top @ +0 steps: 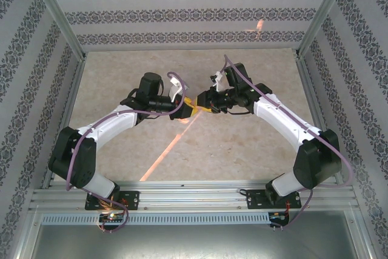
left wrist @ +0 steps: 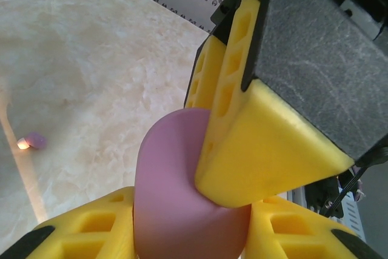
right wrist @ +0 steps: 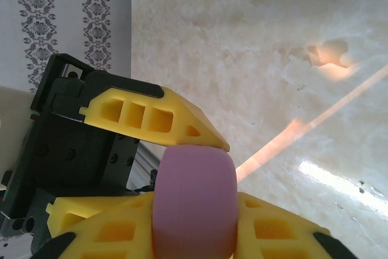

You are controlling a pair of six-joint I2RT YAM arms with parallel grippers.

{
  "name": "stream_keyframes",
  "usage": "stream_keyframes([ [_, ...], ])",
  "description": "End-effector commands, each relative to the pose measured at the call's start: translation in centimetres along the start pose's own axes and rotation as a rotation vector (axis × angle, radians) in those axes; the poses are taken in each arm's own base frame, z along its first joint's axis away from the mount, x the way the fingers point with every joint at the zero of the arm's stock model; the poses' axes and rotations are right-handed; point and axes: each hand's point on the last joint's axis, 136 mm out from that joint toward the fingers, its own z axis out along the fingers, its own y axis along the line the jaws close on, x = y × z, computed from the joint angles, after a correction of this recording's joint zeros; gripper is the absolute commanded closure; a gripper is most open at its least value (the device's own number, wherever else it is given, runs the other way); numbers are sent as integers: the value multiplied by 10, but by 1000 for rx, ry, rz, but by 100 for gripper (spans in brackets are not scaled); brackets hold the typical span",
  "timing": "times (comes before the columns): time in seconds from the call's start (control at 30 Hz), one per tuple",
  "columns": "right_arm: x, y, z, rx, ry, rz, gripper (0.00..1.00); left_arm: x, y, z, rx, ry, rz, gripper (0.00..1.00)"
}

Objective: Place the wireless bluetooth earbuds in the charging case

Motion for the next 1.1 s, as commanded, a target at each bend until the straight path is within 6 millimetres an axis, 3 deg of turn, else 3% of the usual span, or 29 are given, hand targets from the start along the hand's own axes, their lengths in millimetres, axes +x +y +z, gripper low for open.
stream_keyframes([
  [0.0,3,8,0,-33,8,11,79,-21,-25,-10,44,-80,126,56],
  [0.17,-1,21,-10,-126,-21,68,81,-32,-27,-34,-25,-156,216,42],
  [0.37,-3,44,-26,-219,-33,105,81,-41,-36,-61,-5,-293,284,38],
  [0.6,-7,69,-32,-370,-30,159,82,-54,-42,-63,56,-430,292,36],
  [1.07,-6,89,-44,-451,-32,186,83,-76,-38,-47,132,-506,277,39],
])
